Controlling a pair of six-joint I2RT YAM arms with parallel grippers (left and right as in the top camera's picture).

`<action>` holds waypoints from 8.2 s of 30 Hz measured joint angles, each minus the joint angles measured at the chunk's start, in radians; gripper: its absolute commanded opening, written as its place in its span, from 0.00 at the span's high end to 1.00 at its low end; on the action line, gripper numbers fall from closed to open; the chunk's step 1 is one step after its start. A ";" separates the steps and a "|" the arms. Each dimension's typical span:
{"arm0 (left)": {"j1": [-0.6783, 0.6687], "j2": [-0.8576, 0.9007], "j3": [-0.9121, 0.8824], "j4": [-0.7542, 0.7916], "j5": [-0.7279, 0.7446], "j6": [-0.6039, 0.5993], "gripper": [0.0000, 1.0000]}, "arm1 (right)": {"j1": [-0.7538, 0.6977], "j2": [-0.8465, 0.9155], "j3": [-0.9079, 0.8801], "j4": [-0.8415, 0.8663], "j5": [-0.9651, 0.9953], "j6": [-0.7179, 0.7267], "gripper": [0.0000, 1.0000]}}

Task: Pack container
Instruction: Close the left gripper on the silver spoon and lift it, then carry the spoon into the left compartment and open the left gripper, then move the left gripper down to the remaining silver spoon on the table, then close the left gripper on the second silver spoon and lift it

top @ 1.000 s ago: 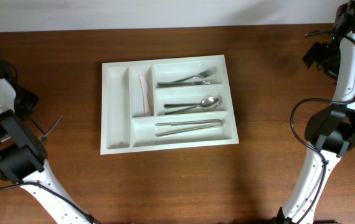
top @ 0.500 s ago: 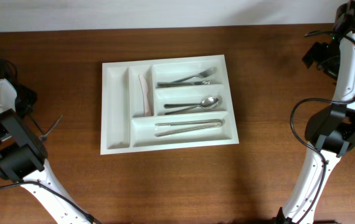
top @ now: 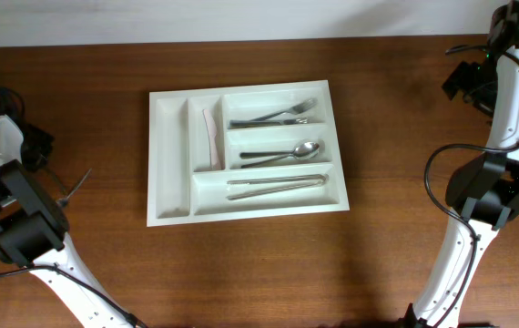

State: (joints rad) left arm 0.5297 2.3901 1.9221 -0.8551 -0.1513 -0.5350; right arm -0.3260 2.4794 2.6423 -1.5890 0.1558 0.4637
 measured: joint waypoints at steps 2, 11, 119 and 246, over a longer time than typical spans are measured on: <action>0.006 0.000 0.004 -0.003 0.024 0.000 0.98 | 0.000 0.000 0.000 0.000 0.000 0.000 0.01; 0.018 0.015 0.045 -0.019 0.260 0.000 0.98 | 0.000 0.000 0.000 0.000 0.000 -0.001 0.01; -0.298 0.048 0.896 -0.829 0.021 0.095 0.52 | 0.000 0.000 0.000 0.000 0.000 -0.001 0.01; 0.186 -0.460 -0.808 0.444 0.547 0.157 0.98 | 0.000 0.000 0.000 0.000 0.000 -0.001 0.01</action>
State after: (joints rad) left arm 0.7158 1.9301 1.1141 -0.4114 0.3958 -0.3782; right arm -0.3260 2.4794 2.6423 -1.5890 0.1558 0.4629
